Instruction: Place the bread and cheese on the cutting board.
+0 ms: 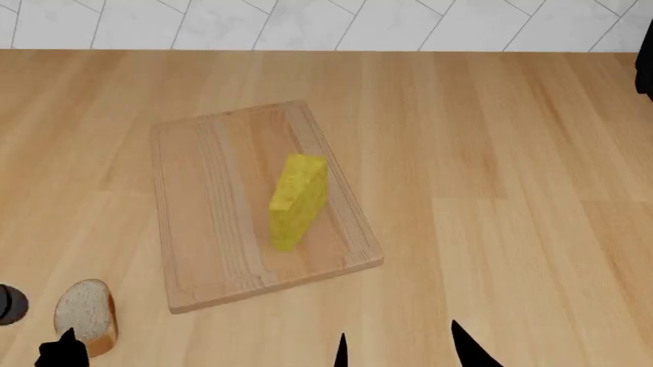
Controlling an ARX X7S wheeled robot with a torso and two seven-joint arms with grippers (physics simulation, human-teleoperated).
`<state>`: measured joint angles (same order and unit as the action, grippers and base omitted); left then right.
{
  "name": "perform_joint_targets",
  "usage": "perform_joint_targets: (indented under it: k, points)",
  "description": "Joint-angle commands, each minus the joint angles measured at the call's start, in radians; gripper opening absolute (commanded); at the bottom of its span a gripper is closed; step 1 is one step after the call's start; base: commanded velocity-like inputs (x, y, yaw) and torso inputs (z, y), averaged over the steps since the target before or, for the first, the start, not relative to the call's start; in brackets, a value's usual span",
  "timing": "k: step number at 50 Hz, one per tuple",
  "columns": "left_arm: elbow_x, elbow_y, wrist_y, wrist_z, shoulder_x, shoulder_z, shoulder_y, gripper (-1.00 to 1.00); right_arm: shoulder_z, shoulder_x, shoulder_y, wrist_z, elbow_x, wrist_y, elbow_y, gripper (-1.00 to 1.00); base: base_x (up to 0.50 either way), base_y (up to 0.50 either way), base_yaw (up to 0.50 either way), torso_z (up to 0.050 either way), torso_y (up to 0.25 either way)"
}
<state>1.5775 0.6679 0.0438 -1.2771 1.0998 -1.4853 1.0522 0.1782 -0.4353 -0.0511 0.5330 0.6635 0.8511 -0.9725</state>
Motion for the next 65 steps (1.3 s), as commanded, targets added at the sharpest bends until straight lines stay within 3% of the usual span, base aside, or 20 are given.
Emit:
perform_joint_targets:
  k: [1,17,38,65]
  points:
    - [0.022,-0.039,-0.020,0.043,-0.102,0.016,0.015,1.00,-0.010,0.011,-0.001,-0.023,-0.015,0.011,-0.007,1.00,0.00,0.00,0.00,0.000,0.000]
    - [0.089,-0.169,-0.111,0.080,-0.217,0.010,0.083,1.00,0.024,0.003,0.013,-0.017,-0.024,-0.007,0.001,1.00,0.00,0.00,0.00,0.000,0.000]
    - [0.097,-0.322,-0.096,0.163,-0.290,-0.017,0.012,1.00,0.047,-0.014,0.034,-0.015,-0.030,-0.037,0.005,1.00,0.00,0.00,0.00,0.000,0.000]
    - [0.133,-0.455,-0.059,0.196,-0.288,-0.022,-0.067,1.00,0.075,-0.042,0.054,-0.007,-0.031,-0.098,0.031,1.00,0.00,0.00,0.00,0.000,0.000]
